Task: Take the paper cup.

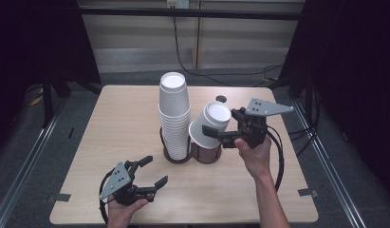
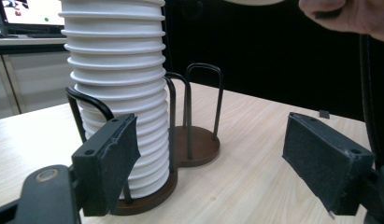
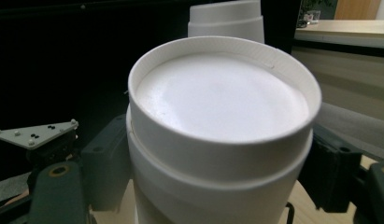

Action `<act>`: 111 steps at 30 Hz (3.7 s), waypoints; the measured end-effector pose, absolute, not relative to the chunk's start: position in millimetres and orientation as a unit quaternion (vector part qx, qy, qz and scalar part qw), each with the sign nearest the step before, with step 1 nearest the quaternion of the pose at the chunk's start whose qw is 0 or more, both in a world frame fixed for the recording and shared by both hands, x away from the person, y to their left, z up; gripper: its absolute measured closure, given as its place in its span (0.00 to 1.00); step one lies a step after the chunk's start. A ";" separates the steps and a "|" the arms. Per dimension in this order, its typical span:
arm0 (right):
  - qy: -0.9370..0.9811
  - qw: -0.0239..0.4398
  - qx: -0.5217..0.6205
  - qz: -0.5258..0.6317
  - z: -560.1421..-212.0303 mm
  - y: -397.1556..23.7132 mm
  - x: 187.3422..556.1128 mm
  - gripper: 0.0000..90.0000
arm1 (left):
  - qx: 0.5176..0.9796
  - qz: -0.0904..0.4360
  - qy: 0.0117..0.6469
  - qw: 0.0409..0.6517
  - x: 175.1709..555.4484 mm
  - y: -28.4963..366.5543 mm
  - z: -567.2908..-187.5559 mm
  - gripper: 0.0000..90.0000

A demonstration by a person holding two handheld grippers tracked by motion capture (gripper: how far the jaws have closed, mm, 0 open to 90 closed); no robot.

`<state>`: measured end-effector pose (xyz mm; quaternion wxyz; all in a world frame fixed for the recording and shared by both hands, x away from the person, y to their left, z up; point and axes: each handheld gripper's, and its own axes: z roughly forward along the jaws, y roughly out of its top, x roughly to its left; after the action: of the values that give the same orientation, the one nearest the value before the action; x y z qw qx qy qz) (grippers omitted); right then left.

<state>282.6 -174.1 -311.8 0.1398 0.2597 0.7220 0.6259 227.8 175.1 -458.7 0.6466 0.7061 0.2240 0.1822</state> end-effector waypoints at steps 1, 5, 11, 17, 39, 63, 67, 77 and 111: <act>0.722 0.137 0.259 0.627 -314.5 -173.1 282.2 0.24 | 0.709 0.182 0.221 0.645 227.9 174.9 -458.8 0.20; 0.722 0.127 0.259 0.629 -324.5 -169.6 279.7 0.24 | 0.709 0.176 0.218 0.647 227.5 171.8 -457.1 0.20; 0.724 0.121 0.260 0.627 -335.1 -165.2 276.3 0.24 | 0.706 0.172 0.214 0.653 228.6 170.9 -453.7 0.20; 0.727 0.108 0.263 0.625 -349.6 -161.1 273.4 0.24 | 0.709 0.166 0.206 0.654 228.2 165.9 -451.5 0.19; 0.730 0.077 0.263 0.626 -391.4 -151.2 256.0 0.24 | 0.723 0.142 0.165 0.656 226.7 144.1 -447.6 0.17; 0.742 0.042 0.242 0.624 -411.6 -130.1 248.3 0.24 | 0.739 0.106 0.143 0.650 236.2 119.9 -450.9 0.13; 0.740 0.036 0.242 0.626 -412.1 -127.0 248.5 0.24 | 0.740 0.108 0.142 0.648 237.3 117.7 -451.4 0.11; 0.733 0.031 0.239 0.636 -412.4 -120.1 248.5 0.24 | 0.743 0.104 0.145 0.645 240.4 111.1 -453.9 0.09; 0.735 0.034 0.236 0.634 -411.9 -131.7 246.7 0.15 | 0.773 0.088 0.151 0.610 247.7 121.9 -452.5 0.16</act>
<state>246.7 -131.7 -411.9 0.0338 0.2364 0.7354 0.6342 247.7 121.9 -452.5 0.6102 0.7728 0.1509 0.0878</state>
